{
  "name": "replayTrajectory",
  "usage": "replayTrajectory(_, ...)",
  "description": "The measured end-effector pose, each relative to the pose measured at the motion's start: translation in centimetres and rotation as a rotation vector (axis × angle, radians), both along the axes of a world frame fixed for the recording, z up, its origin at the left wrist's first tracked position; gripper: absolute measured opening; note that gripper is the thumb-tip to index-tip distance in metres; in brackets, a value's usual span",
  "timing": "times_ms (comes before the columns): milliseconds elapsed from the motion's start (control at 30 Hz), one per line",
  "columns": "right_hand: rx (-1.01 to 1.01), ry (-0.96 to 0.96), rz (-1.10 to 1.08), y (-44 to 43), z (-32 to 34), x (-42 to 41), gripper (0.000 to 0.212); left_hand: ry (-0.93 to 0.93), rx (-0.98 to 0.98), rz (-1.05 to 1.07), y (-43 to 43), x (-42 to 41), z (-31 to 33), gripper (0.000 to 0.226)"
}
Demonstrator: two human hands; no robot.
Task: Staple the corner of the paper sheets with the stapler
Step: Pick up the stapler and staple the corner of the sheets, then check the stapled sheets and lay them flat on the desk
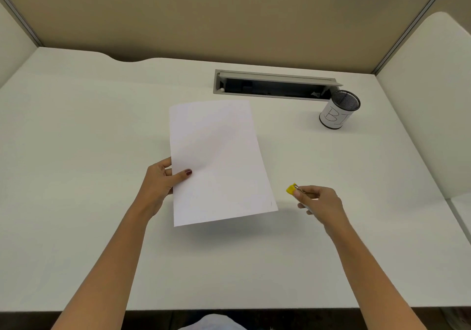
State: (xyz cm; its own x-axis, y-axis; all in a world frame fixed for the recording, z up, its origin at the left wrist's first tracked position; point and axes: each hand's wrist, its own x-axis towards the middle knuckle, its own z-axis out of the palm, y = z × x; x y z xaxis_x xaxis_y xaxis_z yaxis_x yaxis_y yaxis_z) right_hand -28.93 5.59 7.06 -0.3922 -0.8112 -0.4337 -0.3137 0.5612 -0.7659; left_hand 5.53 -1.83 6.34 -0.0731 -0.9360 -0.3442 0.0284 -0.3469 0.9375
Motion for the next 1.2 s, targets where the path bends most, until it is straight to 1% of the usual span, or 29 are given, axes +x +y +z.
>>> replayTrajectory(100, -0.085, 0.264, -0.034, 0.5, -1.6, 0.8, 0.027, 0.003, -0.003, 0.009, 0.0, -0.2, 0.0, 0.043)
replayTrajectory(167, -0.124, 0.377, -0.015, 0.8, -2.9, 1.3, 0.029, 0.009, -0.004, 0.012, 0.0, -0.3, 0.0, 0.043)
replayTrajectory(267, -0.127, 0.516, 0.016, 1.1, -4.9, 1.8, 0.030, 0.009, -0.002, 0.019, 0.0, -0.4, -0.1, 0.044)
replayTrajectory(433, -0.171, 0.609, 0.035, 1.7, -6.9, 2.4, 0.028, 0.007, -0.004, 0.027, 0.1, -0.5, -0.2, 0.043)
replayTrajectory(667, -0.188, 0.616, 0.027, 1.3, -7.2, 2.8, 0.031, 0.005, -0.008, 0.041, 0.2, -0.7, -0.4, 0.037)
replayTrajectory(733, -0.252, 0.547, -0.029, 1.0, -6.4, 3.0, 0.033, 0.008, -0.008, 0.042, 0.2, -0.8, -0.5, 0.037)
replayTrajectory(833, -0.322, 0.390, -0.133, 0.8, -4.0, 3.9, 0.025, 0.003, -0.012, 0.047, 0.3, -0.9, -0.5, 0.037)
replayTrajectory(867, -0.294, 0.278, -0.179, 0.8, -3.2, 4.3, 0.023, 0.000, -0.015, 0.049, 0.3, -1.0, -0.6, 0.036)
replayTrajectory(933, -0.181, 0.023, -0.244, 0.7, -2.2, 5.0, 0.028, -0.001, -0.019, 0.057, 0.4, -1.1, -0.6, 0.034)
replayTrajectory(1000, -0.096, -0.186, -0.231, 0.6, -1.8, 5.3, 0.032, -0.002, -0.020, 0.068, 0.4, -1.2, -0.7, 0.033)
replayTrajectory(1067, -0.065, -0.364, -0.213, 0.4, -1.5, 5.5, 0.030, -0.005, -0.017, 0.080, 0.5, -1.4, -0.7, 0.034)
replayTrajectory(1100, -0.058, -0.417, -0.210, 0.3, -1.2, 5.6, 0.028, -0.006, -0.016, 0.087, 0.5, -1.5, -0.7, 0.034)
replayTrajectory(1133, -0.054, -0.428, -0.203, 0.2, -0.9, 5.7, 0.026, -0.006, -0.014, 0.096, 0.6, -1.5, -0.6, 0.034)
replayTrajectory(1200, -0.054, -0.340, -0.193, -0.1, -0.3, 5.7, 0.022, -0.004, -0.011, 0.108, 0.7, -1.6, -0.6, 0.034)
